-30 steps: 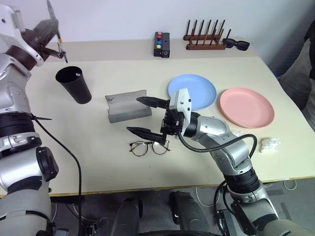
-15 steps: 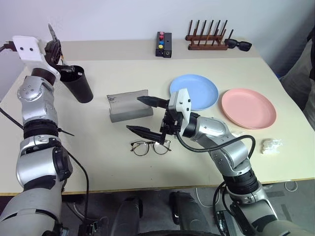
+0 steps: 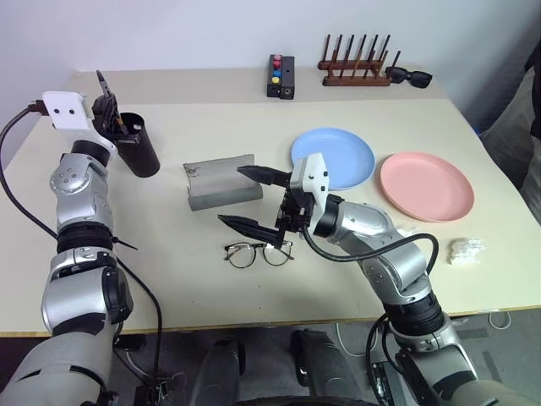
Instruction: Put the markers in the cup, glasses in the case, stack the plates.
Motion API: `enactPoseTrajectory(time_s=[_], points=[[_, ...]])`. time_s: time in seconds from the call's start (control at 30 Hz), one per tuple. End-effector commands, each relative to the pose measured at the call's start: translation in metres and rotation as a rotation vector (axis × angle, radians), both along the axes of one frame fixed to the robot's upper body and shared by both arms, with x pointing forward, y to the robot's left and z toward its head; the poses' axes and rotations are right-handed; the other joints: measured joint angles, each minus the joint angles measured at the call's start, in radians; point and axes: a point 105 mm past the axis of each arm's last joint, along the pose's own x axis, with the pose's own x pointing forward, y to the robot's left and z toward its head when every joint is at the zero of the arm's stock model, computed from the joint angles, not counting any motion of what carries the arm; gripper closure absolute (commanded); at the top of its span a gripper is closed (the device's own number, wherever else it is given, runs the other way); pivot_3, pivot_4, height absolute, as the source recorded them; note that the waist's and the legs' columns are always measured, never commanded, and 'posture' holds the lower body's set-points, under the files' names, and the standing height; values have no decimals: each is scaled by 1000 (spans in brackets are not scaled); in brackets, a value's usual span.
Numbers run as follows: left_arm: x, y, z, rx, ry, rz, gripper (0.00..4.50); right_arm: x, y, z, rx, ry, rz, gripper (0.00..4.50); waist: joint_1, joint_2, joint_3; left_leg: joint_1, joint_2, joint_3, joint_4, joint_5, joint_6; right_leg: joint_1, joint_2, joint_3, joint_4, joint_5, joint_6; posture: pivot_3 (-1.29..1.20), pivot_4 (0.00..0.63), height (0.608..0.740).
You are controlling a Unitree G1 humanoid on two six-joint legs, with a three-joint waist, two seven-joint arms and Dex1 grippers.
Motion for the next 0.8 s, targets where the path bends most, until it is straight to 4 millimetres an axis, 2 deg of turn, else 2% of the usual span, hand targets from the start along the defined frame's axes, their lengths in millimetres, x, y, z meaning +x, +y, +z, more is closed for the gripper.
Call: enactPoseTrajectory(time_s=[0.03, 0.13, 0.3, 0.63, 0.73, 0.8], points=[[-5, 1, 17, 2, -68, 4, 4092, -7, 2, 12, 30, -55, 17, 0, 0, 0, 0, 0, 0, 0, 0, 0, 0, 0, 0, 0, 0, 0, 0, 0, 150, 735], [-4, 1, 16, -1, -63, 2, 2786, -7, 2, 12, 30, -56, 16, 0, -1, 0, 0, 0, 0, 0, 0, 0, 0, 0, 0, 0, 0, 0, 0, 0, 150, 735], [-4, -2, 15, 0, -62, -7, 239, -7, 2, 12, 30, -54, 13, 0, -1, 0, 0, 0, 0, 0, 0, 0, 0, 0, 0, 0, 0, 0, 0, 0, 150, 735], [-5, -6, 20, -12, -83, -39, 239, -6, 1, 12, 28, -53, 10, 0, -1, 0, 0, 0, 0, 0, 0, 0, 0, 0, 0, 0, 0, 0, 0, 0, 150, 735], [-7, -23, 40, 1, -121, -150, 239, -4, -2, 11, 20, -58, -7, 0, -1, 0, 0, 0, 0, 0, 0, 0, 0, 0, 0, 0, 0, 0, 0, 0, 150, 735], [-9, -41, 49, 35, -109, -280, 239, 0, -8, 12, 11, -63, -31, 0, 0, 0, 0, 0, 0, 0, 0, 0, 0, 0, 0, 0, 0, 0, 0, 0, 150, 735]])
